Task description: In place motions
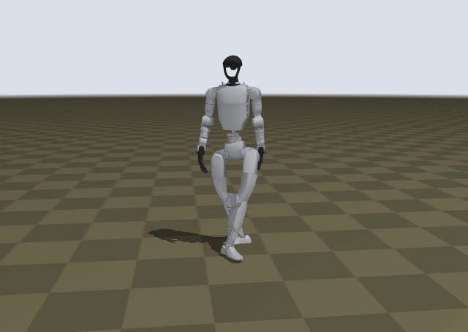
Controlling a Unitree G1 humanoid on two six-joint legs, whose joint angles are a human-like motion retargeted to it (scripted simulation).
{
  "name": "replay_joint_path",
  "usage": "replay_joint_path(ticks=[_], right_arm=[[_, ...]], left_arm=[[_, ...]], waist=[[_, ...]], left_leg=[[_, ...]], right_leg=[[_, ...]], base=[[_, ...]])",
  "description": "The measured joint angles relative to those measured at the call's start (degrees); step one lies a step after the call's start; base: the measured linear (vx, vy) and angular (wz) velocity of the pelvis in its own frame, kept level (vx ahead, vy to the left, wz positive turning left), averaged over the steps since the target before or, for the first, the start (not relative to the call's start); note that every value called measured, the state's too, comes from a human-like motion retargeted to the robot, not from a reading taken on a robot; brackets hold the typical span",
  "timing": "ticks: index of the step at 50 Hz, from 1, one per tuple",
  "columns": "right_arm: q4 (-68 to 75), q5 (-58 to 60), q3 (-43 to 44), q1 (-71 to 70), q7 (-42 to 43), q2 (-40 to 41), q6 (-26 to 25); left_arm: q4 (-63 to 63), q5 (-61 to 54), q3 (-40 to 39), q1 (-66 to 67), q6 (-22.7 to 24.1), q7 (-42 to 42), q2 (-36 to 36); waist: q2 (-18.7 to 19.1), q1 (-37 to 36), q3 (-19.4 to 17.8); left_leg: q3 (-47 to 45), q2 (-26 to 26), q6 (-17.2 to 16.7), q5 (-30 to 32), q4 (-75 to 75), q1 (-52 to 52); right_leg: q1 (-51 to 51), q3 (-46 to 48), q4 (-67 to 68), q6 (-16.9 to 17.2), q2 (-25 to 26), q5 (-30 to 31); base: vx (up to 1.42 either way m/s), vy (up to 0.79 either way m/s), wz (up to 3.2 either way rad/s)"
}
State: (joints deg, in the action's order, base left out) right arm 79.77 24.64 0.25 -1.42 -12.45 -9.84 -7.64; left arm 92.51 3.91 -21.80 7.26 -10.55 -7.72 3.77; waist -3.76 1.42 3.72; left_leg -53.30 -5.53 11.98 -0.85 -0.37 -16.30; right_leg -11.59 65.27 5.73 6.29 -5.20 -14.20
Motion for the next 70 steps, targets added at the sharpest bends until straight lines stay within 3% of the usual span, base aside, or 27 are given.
replay_joint_path(ticks=[10, 18, 22, 28, 32, 37, 40, 47, 52, 56, 60, 61, 63, 66, 70], right_arm=[[-11.7, -9.4, -8.9, -5.1, -6.1, 10.1, 3.8], [-13.2, 2.1, -14.6, -3.7, -6.4, 7.4, 5.4], [-7.0, 6.9, -12.9, -2.9, -6.6, 5.3, 3.9], [3.5, 6.5, -5.7, -0.8, -5.4, 2.4, -1.6], [6.1, 0.9, -2.0, 1.3, -1.9, 1.6, -3.5], [4.7, -4.6, 0.9, 2.6, -0.5, 2.7, -2.6], [2.6, -4.3, 0.4, 3.0, -1.5, 4.0, -1.8], [-2.7, 1.9, -4.9, 1.7, -2.1, 5.9, -0.7], [-5.9, 4.2, -6.7, 1.3, -2.6, 6.6, -0.3], [-6.3, 5.2, -7.3, 1.0, -3.1, 6.6, -0.9], [-4.4, 5.7, -7.3, 0.8, -3.4, 6.5, -1.2], [-3.7, 5.4, -6.9, 1.1, -3.4, 6.6, -1.3], [-2.4, 4.9, -5.9, 1.3, -3.5, 6.9, -1.7], [-0.9, 4.0, -5.2, 1.1, -3.6, 7.0, -2.3], [-1.0, 4.2, -6.3, 0.5, -3.4, 7.1, -2.3]], left_arm=[[-2.4, 1.1, -4.5, 4.0, 0.8, -3.6, -3.9], [-9.4, 2.6, -2.1, 0.0, 1.2, -2.9, 0.0], [-12.1, 2.3, -1.0, -2.9, 1.2, -2.5, 1.5], [-14.6, -1.1, 1.3, -7.5, 1.8, -1.7, 0.1], [-16.1, -1.4, 4.4, -8.7, 2.8, -3.2, -0.2], [-16.0, 1.5, 8.5, -9.8, 3.1, -2.6, 1.4], [-14.3, 2.9, 9.6, -10.1, 2.8, -2.0, 2.0], [-9.4, 4.2, 9.0, -9.6, 2.0, -3.3, 2.4], [-6.4, 6.7, 9.5, -8.7, 1.6, -3.5, 3.0], [-5.0, 8.1, 9.0, -8.0, 1.3, -3.5, 3.1], [-3.5, 9.0, 8.0, -7.4, 1.0, -3.6, 3.4], [-3.0, 9.4, 7.8, -7.2, 0.9, -3.5, 3.5], [-2.1, 10.3, 7.6, -7.2, 0.6, -3.5, 3.6], [-1.8, 10.0, 7.1, -6.8, 0.6, -2.6, 2.6], [-2.8, 8.3, 7.4, -6.2, 1.5, -3.9, 1.6]], waist=[[-2.9, -3.0, -1.1], [-5.3, -4.8, -0.3], [-5.3, -3.3, 0.6], [2.1, 1.1, 0.2], [6.8, 7.5, -0.4], [8.5, 8.4, -1.8], [8.4, 9.1, -2.5], [7.4, 10.1, -4.1], [8.1, 14.8, -5.1], [7.7, 19.3, -5.7], [2.6, 13.6, -3.6], [2.2, 12.7, -2.9], [1.7, 11.5, -1.7], [1.8, 9.1, -0.6], [2.2, 8.0, 0.2]], left_leg=[[-0.1, -0.4, -3.6, -3.7, 2.3, 1.0], [2.1, -1.0, -6.1, -7.1, 4.7, 0.7], [4.7, -1.9, -6.8, -8.2, 4.7, 1.1], [12.4, 2.2, -6.2, -8.1, 3.5, 3.0], [19.7, 3.6, -5.0, -6.8, 2.1, 3.6], [21.6, 4.8, -4.4, -5.9, 1.4, 4.5], [22.6, 5.2, -5.2, -5.4, 1.8, 5.4], [25.0, 5.0, -6.0, -4.3, 1.8, 8.0], [31.6, 4.4, -5.7, -3.0, 1.1, 9.5], [37.5, 2.8, -5.8, -2.0, 0.6, 11.0], [32.3, -2.2, -5.8, -2.8, -0.7, 13.6], [32.2, -2.7, -5.8, -2.9, -0.8, 13.8], [32.5, -3.4, -5.6, -2.9, -0.8, 13.8], [32.2, -3.0, -5.7, -3.3, -0.7, 13.5], [30.5, -2.9, -5.7, -4.2, -1.4, 13.7]], right_leg=[[-1.0, -1.4, -0.8, 1.3, -0.7, 0.2], [-3.1, 1.5, -1.8, 2.9, -0.4, 0.6], [-3.9, -0.9, -1.0, 1.5, 0.4, 3.1], [-0.9, -16.9, 12.0, -8.0, 2.9, 11.6], [10.3, -33.3, 28.6, -5.8, 4.9, 9.7], [16.0, -38.9, 33.2, -8.8, 6.0, 7.2], [20.4, -44.2, 33.6, -8.4, 7.4, 7.4], [25.9, -48.2, 29.5, -7.9, 7.5, 8.5], [27.6, -43.9, 26.1, -7.8, 7.6, 5.4], [25.5, -40.4, 18.1, -5.5, 5.4, 4.2], [20.0, -46.0, 4.7, -3.0, 3.6, 12.0], [18.4, -44.2, 2.8, -2.9, 3.4, 11.3], [16.1, -37.9, -0.5, -1.8, 2.4, 12.2], [15.5, -39.8, -3.3, 0.5, 2.4, 14.6], [15.5, -39.0, -3.9, -0.1, 2.8, 14.7]], base=[[-0.07, 0.16, -0.15], [-0.03, 0.19, 0.31], [0.0, 0.16, 1.0], [0.03, 0.18, 1.45], [0.06, 0.09, 1.88], [0.01, 0.03, 0.76], [0.03, -0.05, 0.74], [0.04, -0.07, 0.69], [0.06, -0.08, 1.47], [0.08, -0.1, 1.61], [0.14, -0.14, -0.52], [0.19, -0.13, -0.16], [0.18, -0.11, 0.06], [0.11, -0.06, -0.16], [0.12, -0.01, -0.35]])
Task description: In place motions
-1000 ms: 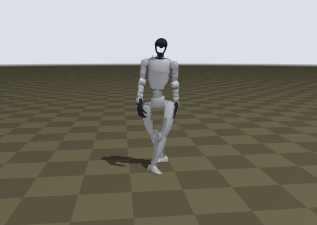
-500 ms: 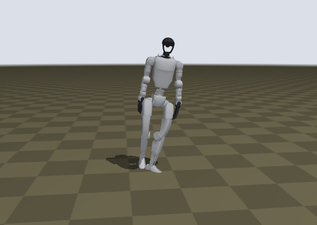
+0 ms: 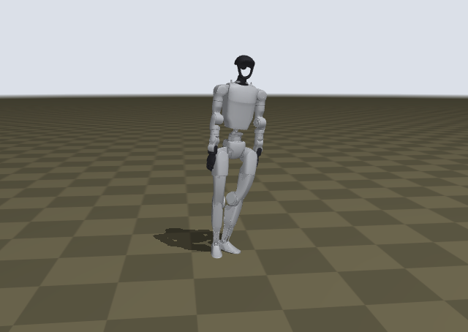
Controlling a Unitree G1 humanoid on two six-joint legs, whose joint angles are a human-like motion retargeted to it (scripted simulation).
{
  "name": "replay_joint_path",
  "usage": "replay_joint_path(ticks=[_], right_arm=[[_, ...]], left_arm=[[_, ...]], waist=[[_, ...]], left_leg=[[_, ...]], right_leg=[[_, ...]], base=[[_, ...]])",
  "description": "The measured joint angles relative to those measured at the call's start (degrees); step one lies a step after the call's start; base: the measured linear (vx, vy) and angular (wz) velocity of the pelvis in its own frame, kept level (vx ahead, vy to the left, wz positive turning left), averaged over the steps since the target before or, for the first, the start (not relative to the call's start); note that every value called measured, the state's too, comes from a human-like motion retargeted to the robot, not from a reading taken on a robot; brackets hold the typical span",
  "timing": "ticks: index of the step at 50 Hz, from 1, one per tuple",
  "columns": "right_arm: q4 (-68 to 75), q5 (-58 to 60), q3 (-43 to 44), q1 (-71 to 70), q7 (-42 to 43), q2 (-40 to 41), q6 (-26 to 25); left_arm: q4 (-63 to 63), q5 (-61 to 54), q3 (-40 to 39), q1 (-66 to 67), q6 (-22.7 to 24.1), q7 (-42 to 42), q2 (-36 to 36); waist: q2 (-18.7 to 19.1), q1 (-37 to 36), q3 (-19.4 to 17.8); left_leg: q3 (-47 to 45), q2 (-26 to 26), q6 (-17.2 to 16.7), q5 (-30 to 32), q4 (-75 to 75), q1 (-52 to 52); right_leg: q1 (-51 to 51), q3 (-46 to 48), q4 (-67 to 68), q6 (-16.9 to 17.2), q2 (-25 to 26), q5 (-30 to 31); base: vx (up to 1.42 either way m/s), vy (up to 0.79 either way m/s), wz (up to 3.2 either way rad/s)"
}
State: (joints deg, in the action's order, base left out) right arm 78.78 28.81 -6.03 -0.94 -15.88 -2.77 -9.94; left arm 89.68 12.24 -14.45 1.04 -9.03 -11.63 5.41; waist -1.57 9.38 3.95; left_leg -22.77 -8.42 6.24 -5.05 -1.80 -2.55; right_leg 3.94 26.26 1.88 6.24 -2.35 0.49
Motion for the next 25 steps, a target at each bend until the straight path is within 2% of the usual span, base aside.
replay_joint_path(ticks=[10, 25], right_arm=[[-1.0, -1.0, 0.4, 0.3, -0.1, 0.6, 1.1], [3.5, -0.1, 2.7, 0.9, 0.9, -1.2, -0.4]], left_arm=[[-1.3, 1.8, 1.8, -1.6, -0.9, -0.9, -1.1], [-2.2, 1.9, 2.4, -2.7, -1.2, -0.4, -0.8]], waist=[[1.4, 1.0, 0.4], [2.0, 1.0, 1.7]], left_leg=[[1.7, 1.2, -0.5, -0.9, 0.6, 0.7], [2.4, 2.1, -1.5, -1.6, 1.0, 1.0]], right_leg=[[-0.8, -0.7, 1.0, -1.6, 1.2, -1.4], [-1.7, -1.4, 0.5, -3.0, 2.5, -2.0]], base=[[0.13, -0.05, 0.06], [0.14, -0.04, 0.07]])
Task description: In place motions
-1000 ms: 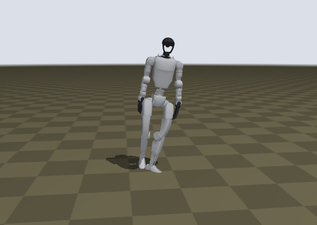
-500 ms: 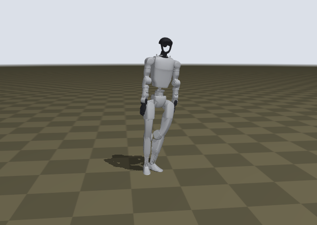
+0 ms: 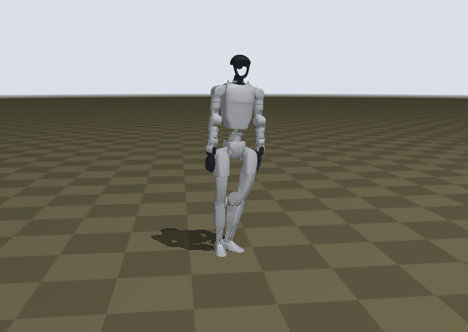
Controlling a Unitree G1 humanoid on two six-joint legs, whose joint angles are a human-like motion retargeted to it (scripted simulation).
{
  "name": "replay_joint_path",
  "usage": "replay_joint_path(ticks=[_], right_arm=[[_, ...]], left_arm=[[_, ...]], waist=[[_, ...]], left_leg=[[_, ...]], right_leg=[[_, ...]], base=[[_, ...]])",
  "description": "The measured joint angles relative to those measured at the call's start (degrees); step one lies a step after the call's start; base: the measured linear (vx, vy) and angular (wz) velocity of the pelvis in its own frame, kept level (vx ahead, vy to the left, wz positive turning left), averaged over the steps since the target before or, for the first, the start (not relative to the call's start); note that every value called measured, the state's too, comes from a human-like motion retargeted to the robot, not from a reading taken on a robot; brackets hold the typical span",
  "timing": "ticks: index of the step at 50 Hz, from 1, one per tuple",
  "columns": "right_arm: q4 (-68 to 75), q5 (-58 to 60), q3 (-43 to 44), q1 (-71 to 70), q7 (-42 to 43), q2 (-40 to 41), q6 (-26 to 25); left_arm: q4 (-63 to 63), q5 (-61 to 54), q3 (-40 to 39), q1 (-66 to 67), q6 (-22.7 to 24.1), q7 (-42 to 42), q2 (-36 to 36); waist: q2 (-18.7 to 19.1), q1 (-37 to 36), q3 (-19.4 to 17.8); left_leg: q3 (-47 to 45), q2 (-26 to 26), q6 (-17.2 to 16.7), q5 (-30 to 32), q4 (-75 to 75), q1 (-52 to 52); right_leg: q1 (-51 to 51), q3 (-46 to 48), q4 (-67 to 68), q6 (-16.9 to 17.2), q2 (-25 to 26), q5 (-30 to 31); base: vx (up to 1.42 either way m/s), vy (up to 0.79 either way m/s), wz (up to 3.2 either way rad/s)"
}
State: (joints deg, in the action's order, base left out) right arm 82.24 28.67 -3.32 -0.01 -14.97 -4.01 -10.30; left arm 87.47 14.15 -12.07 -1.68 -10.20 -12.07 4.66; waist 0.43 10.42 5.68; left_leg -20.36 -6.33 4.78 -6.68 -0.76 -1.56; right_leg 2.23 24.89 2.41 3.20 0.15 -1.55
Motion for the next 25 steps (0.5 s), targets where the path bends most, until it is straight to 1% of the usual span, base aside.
replay_joint_path(ticks=[9, 15, 20, 25], right_arm=[[-0.1, -1.0, 1.0, 0.0, 0.0, -0.1, 0.0], [0.1, -0.9, 1.1, 0.4, -0.3, -0.1, -0.1], [0.1, -0.7, 1.1, 0.3, -0.4, -0.2, -0.2], [-0.7, -0.7, 1.5, -0.2, -0.8, -0.4, 0.0]], left_arm=[[1.7, 0.0, 0.0, 1.4, 0.7, 2.4, -0.3], [2.3, 0.7, -0.2, 1.7, 0.1, 1.3, -0.9], [1.8, 1.7, 0.5, 1.6, 0.1, 0.5, -1.3], [0.7, 2.7, 1.8, 1.3, 0.5, 0.3, -1.2]], waist=[[0.5, 0.5, 0.0], [0.4, 0.6, 0.2], [0.0, 2.1, 0.2], [-0.8, 4.5, -0.2]], left_leg=[[0.5, 0.7, 0.1, -2.0, 1.0, 0.0], [1.1, 0.9, -0.3, -2.9, 1.5, 0.1], [3.0, 1.0, -1.3, -4.2, 3.7, -0.5], [7.4, 0.5, -2.7, -6.1, 8.5, -2.1]], right_leg=[[0.2, -1.6, 0.9, -1.3, 1.0, -0.5], [0.1, -2.5, 1.0, -1.9, 1.5, -0.5], [0.3, -1.8, 1.6, -2.2, 0.9, -0.7], [0.6, 0.2, 2.5, -2.2, -0.9, -0.9]], base=[[0.14, -0.04, -0.1], [0.12, -0.03, -0.01], [0.08, -0.01, 0.26], [0.04, 0.0, 0.3]])
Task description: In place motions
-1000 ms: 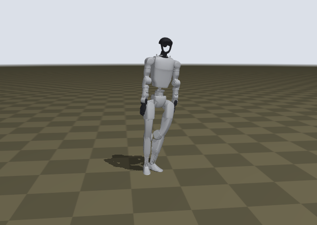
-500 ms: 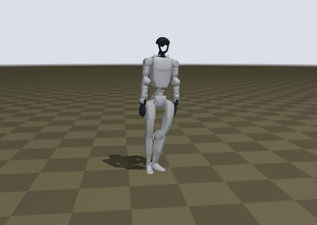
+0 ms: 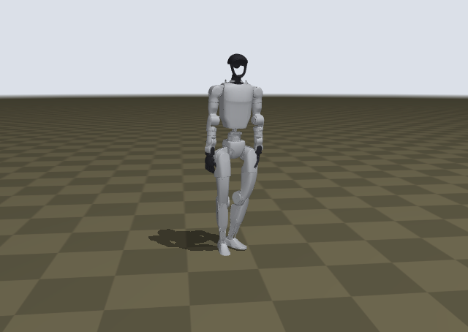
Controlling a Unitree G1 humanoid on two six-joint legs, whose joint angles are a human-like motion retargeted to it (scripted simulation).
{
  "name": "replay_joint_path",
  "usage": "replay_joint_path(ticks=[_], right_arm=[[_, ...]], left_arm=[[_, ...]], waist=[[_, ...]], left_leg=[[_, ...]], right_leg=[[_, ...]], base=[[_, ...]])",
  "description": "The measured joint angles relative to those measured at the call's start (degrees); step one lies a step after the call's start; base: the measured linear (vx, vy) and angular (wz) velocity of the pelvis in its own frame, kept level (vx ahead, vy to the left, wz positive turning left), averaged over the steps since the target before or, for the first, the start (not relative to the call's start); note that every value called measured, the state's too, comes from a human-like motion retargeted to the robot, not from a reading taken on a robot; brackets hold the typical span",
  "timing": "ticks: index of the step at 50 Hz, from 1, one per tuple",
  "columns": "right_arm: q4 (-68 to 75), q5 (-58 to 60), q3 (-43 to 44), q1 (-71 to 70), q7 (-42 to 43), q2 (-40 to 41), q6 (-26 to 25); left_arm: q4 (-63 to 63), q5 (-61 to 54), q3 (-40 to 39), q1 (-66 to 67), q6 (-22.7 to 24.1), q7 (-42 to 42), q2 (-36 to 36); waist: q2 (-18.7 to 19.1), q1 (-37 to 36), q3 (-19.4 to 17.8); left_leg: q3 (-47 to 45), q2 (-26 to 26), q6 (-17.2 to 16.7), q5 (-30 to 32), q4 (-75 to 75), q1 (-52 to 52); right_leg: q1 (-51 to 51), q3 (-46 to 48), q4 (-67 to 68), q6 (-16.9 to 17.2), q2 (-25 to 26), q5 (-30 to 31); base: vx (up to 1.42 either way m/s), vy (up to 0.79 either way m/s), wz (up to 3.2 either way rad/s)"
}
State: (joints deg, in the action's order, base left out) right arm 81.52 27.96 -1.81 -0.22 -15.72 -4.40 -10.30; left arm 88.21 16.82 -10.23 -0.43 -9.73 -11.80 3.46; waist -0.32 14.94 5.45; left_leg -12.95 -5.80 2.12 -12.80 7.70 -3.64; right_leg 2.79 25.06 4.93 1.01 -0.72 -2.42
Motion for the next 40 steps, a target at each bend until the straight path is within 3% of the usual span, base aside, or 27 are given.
replay_joint_path(ticks=[10, 15, 18, 24, 31, 38, 40], right_arm=[[-0.5, -0.5, 1.0, 0.0, 0.4, -0.8, 0.0], [-0.4, -0.4, 1.6, 0.2, 0.3, -1.1, 0.0], [-0.7, -0.1, 1.8, 0.1, 0.2, -1.3, 0.1], [-2.6, -0.6, 2.4, -0.7, 0.7, -1.2, 0.2], [-5.2, -2.0, 1.3, -2.4, -0.2, -0.3, 0.9], [-5.2, 0.0, -1.1, -3.7, -0.9, -0.9, 1.0], [-4.1, 0.0, -0.9, -4.1, -0.4, -1.4, 0.3]], left_arm=[[-1.2, -1.7, -0.5, -0.1, 0.8, 1.3, -0.9], [-1.2, -1.3, -0.3, 0.1, 0.6, 1.2, -0.8], [-1.2, -1.2, 0.0, 0.0, 0.4, 0.7, -0.8], [0.1, -0.3, 2.8, -0.7, -0.1, -1.6, -0.2], [0.9, 1.9, 4.7, -0.8, -0.4, -3.1, 0.8], [1.2, 1.2, 1.7, 1.1, -0.7, -2.7, 0.4], [0.7, 1.5, 0.8, 2.1, -0.6, -2.4, 0.5]], waist=[[-2.2, 0.5, 0.7], [-2.3, -0.3, 1.0], [-3.1, -1.9, 0.9], [-0.3, 0.0, 0.6], [1.5, 2.7, -1.8], [4.0, 2.4, -2.6], [5.4, 2.0, -2.4]], left_leg=[[17.4, -4.2, 5.2, -0.6, 6.5, -2.8], [24.8, -5.0, 3.8, 1.4, 4.9, -2.4], [17.7, -3.9, 3.7, -0.7, 5.6, -4.1], [7.2, -0.6, 5.3, -1.7, 2.6, -4.6], [-4.4, 0.1, 7.3, -4.4, -3.0, -0.9], [-24.3, 4.3, 4.6, -7.8, -7.3, 1.8], [-29.8, 6.1, 2.8, -9.1, -7.7, 2.1]], right_leg=[[0.8, -2.9, 1.2, 0.8, -4.2, 1.0], [2.0, -6.4, 2.2, 1.2, -5.1, 1.5], [3.1, -10.5, 2.8, 1.5, -6.1, 2.1], [7.9, -16.2, 5.1, 1.2, -4.2, 3.8], [12.4, -21.5, 5.0, -2.9, 0.1, 5.5], [12.2, 3.8, 4.3, -7.7, -3.4, -3.7], [10.5, 17.1, 5.7, -7.6, -5.5, -7.1]], base=[[0.01, 0.03, -0.26], [-0.02, 0.07, -0.72], [-0.08, 0.11, -1.21], [-0.11, 0.11, -1.1], [-0.03, 0.02, -2.03], [0.12, -0.1, -3.38], [0.3, -0.19, -3.71]])
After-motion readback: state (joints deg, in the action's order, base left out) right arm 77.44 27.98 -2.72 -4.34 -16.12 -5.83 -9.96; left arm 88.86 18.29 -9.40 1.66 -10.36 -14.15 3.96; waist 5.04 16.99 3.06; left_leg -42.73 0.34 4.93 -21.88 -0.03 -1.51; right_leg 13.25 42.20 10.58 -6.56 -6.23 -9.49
